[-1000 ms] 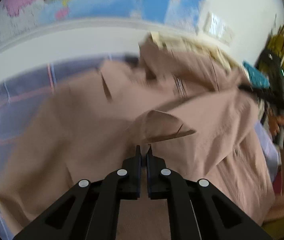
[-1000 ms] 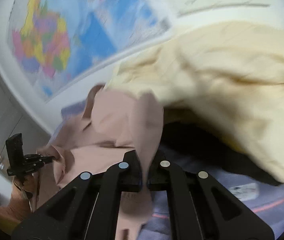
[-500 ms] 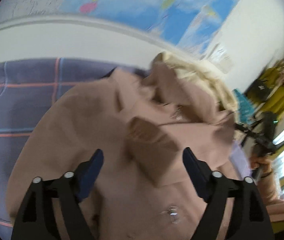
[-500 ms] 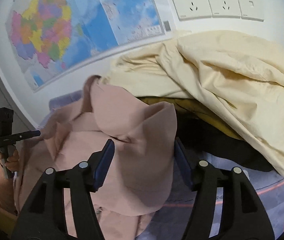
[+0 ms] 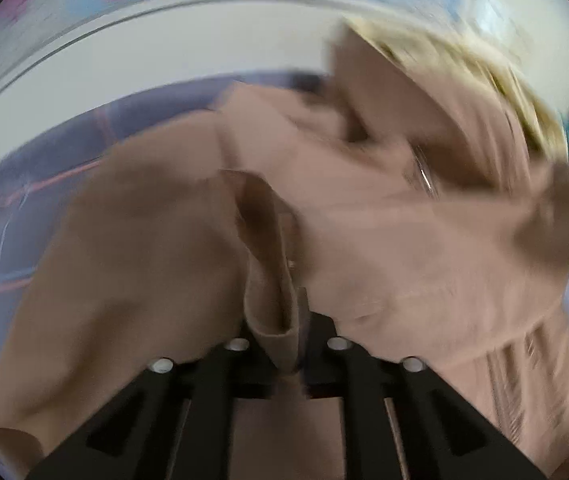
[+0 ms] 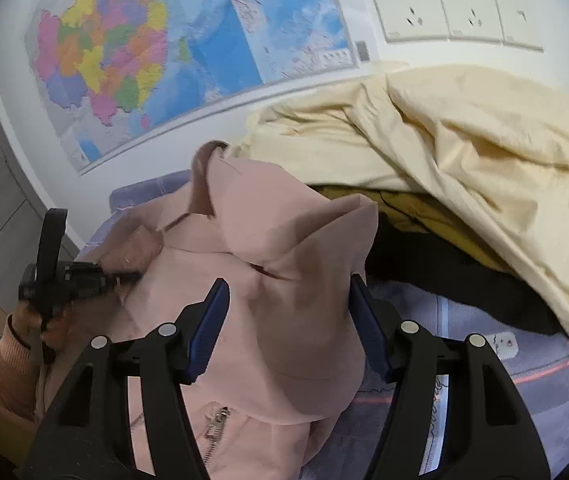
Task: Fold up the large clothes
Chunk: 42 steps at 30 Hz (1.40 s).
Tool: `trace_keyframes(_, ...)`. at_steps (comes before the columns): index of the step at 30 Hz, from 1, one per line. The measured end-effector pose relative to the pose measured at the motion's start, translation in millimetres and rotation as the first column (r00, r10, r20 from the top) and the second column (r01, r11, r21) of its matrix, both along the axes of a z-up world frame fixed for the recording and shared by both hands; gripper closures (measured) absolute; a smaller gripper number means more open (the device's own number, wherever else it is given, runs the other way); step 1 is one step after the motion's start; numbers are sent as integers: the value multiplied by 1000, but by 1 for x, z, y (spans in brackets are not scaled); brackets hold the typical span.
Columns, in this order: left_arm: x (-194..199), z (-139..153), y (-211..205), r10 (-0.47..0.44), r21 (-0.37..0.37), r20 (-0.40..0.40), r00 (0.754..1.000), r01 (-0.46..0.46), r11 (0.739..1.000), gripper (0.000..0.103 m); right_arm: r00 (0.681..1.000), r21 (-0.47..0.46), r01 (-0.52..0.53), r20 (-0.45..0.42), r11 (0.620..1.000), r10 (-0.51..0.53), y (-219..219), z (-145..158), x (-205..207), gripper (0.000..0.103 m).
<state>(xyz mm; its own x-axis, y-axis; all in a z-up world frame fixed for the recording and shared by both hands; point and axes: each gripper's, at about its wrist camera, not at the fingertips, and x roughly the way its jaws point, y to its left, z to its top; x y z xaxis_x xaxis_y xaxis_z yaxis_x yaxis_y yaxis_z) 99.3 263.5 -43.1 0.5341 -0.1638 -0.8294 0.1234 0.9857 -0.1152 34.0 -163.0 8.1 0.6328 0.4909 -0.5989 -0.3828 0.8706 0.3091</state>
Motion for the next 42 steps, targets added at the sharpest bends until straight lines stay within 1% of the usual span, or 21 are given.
trace_keyframes(3, -3, 10, 48, 132, -43, 37, 991, -130, 991, 97, 998, -9, -48, 37, 999, 49, 10, 9, -6, 44)
trace_keyframes(6, -7, 5, 73, 145, -109, 1, 989, -144, 984, 96, 989, -74, -129, 56, 989, 134, 37, 7, -5, 48)
trace_keyframes(11, -4, -8, 66, 116, -79, -25, 993, -118, 990, 90, 961, -185, -276, -24, 943, 276, 91, -23, 19, 61)
trace_keyframes(13, -6, -13, 61, 103, -59, -29, 994, -104, 993, 87, 970, -285, -244, -83, 927, 229, 104, -45, 42, 66)
trace_keyframes(15, -10, -18, 56, 79, -40, -25, 997, -80, 996, 80, 977, -284, -197, -141, 938, 162, 97, -61, 63, 78)
trace_keyframes(17, -19, -11, 56, 57, -40, -13, 998, -58, 998, 52, 981, -293, -119, -183, 949, 66, 82, -75, 82, 89)
trace_keyframes(19, -32, 3, 63, 51, -37, 43, 998, -49, 998, 47, 979, -243, -87, -199, 966, 38, 71, -73, 84, 87)
trace_keyframes(21, -52, 22, 76, 59, -31, 110, 992, -56, 998, 38, 979, -245, -94, -197, 965, 46, 71, -65, 77, 65)
trace_keyframes(22, -59, 29, 81, 66, -30, 130, 989, -62, 998, 32, 982, -245, -112, -178, 963, 69, 74, -57, 68, 61)
trace_keyframes(24, -80, 40, 96, 87, 2, 174, 981, -89, 996, 32, 978, -219, -173, -156, 960, 141, 84, -44, 51, 58)
trace_keyframes(27, -102, 39, 112, 128, 59, 163, 978, -139, 988, 30, 969, -194, -238, -116, 952, 219, 101, -28, 32, 46)
trace_keyframes(28, -112, 34, 117, 133, 56, 143, 981, -143, 988, 30, 959, -173, -276, -111, 945, 260, 110, -23, 26, 46)
trace_keyframes(31, -135, 14, 120, 138, 75, 73, 988, -143, 987, 30, 903, -71, -421, -123, 904, 411, 138, -17, 8, 45)
trace_keyframes(33, -148, 5, 118, 144, 88, 43, 989, -148, 985, 30, 844, -3, -524, -137, 852, 519, 161, -17, -5, 43)
trace_keyframes(35, -161, -3, 120, 144, 48, 18, 989, -144, 988, 32, 751, 49, -643, -155, 764, 642, 195, -19, -26, 42)
trace_keyframes(36, -163, -5, 119, 143, 45, 14, 990, -144, 989, 37, 717, 57, -680, -158, 731, 679, 210, -20, -33, 42)
trace_keyframes(37, -164, -7, 119, 139, 53, 10, 990, -140, 989, 56, 663, 73, -731, -162, 679, 731, 229, -21, -45, 41)
trace_keyframes(38, -163, -9, 119, 134, 53, 0, 991, -133, 990, 80, 607, 100, -773, -166, 626, 777, 247, -22, -56, 41)
trace_keyframes(39, -162, -11, 120, 135, 45, -9, 991, -134, 990, 93, 562, 122, -803, -170, 583, 810, 263, -23, -66, 41)
trace_keyframes(40, -160, -10, 123, 140, 34, -15, 990, -140, 990, 101, 521, 138, -827, -175, 544, 836, 278, -24, -74, 41)
trace_keyframes(42, -159, 0, 133, 160, 11, 18, 987, -161, 987, 101, 456, 156, -862, -174, 482, 873, 303, -26, -93, 41)
